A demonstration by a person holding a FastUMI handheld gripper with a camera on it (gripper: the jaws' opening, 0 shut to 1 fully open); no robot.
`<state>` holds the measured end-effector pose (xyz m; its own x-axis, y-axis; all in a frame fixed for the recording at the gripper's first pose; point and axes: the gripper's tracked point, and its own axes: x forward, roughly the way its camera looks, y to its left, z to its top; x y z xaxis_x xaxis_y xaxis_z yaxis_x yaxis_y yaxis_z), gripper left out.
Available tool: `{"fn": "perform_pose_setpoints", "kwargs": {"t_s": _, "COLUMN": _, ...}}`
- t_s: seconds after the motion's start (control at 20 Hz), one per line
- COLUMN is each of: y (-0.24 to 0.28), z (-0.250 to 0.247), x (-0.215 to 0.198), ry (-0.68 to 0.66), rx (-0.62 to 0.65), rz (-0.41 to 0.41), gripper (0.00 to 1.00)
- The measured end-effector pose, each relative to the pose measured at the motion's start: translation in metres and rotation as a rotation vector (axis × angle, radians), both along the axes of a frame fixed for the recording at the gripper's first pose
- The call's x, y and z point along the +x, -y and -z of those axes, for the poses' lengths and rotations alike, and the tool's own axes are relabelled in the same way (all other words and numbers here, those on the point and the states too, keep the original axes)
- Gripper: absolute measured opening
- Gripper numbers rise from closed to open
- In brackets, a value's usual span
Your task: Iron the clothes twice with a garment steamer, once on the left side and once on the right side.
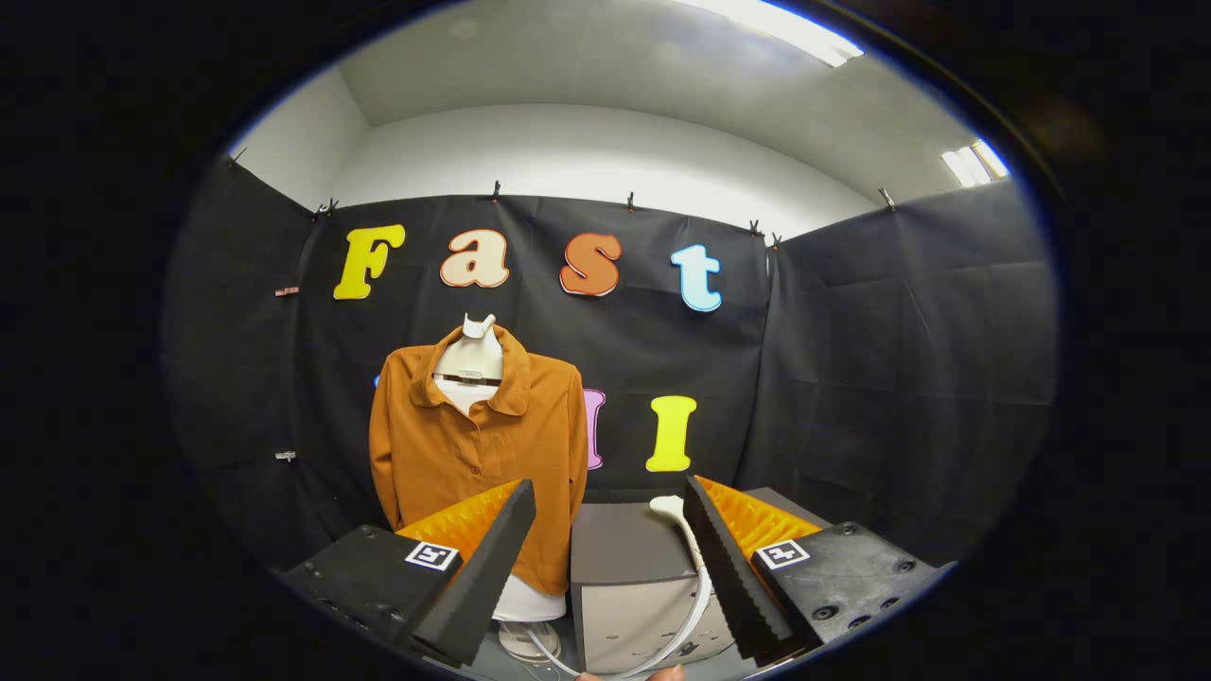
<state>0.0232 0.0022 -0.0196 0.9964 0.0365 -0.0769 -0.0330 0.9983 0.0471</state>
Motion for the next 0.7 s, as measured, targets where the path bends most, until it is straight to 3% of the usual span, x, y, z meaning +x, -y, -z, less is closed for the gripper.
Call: {"fn": "perform_pose_setpoints", "kwargs": {"t_s": 0.7, "y": 0.083, "z": 0.123, "x": 0.133, "ry": -0.394, "rx": 0.040, "rz": -0.012, "gripper": 0.98}}
